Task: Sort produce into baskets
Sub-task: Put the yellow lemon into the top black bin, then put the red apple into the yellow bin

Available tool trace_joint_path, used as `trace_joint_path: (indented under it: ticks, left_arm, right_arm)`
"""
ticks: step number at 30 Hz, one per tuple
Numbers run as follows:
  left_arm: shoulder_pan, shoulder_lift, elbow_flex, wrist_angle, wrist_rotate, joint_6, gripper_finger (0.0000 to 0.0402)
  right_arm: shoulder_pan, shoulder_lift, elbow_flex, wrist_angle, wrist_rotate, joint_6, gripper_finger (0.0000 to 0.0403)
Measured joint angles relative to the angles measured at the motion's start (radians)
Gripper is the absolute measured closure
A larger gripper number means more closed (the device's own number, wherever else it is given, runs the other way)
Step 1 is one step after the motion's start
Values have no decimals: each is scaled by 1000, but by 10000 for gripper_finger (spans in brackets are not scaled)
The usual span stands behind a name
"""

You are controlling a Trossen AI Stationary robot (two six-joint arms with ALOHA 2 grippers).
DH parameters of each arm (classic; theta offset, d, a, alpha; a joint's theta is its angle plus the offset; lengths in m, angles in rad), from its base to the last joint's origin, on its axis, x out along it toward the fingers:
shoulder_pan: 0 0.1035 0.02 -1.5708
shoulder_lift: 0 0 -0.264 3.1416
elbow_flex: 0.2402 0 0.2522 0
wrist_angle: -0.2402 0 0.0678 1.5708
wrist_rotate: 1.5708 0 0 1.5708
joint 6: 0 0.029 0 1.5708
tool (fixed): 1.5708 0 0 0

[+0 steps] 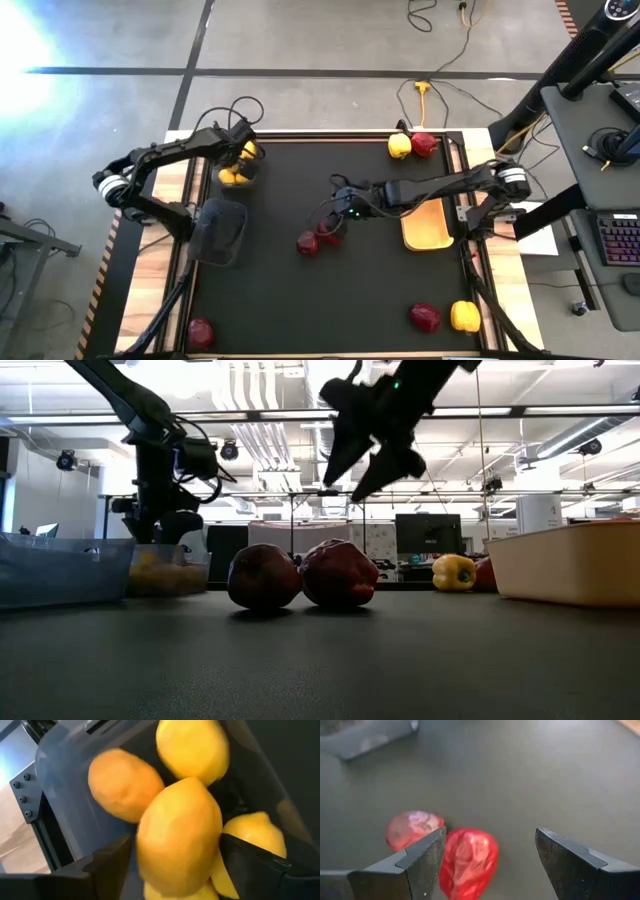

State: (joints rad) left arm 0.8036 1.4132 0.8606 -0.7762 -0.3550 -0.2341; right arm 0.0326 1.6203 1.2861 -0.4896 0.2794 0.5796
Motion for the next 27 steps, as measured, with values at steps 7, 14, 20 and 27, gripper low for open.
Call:
trace_joint_path:
  ticks: [7, 14, 20, 27]
  left_arm:
    - [0, -48, 26, -56, 14, 37, 77]
    - [-2, -155, 27, -3, 59, 39, 68]
    - [-2, -192, 27, 15, 59, 56, 68]
    - [-2, -188, 15, 15, 62, 76, 68]
  right_arm:
    - [19, 89, 12, -26, -29, 202, 103]
    - [63, 157, 139, -131, -28, 309, 92]
    - [70, 267, 277, -350, -52, 376, 28]
    - [49, 378, 369, -391, -111, 372, 3]
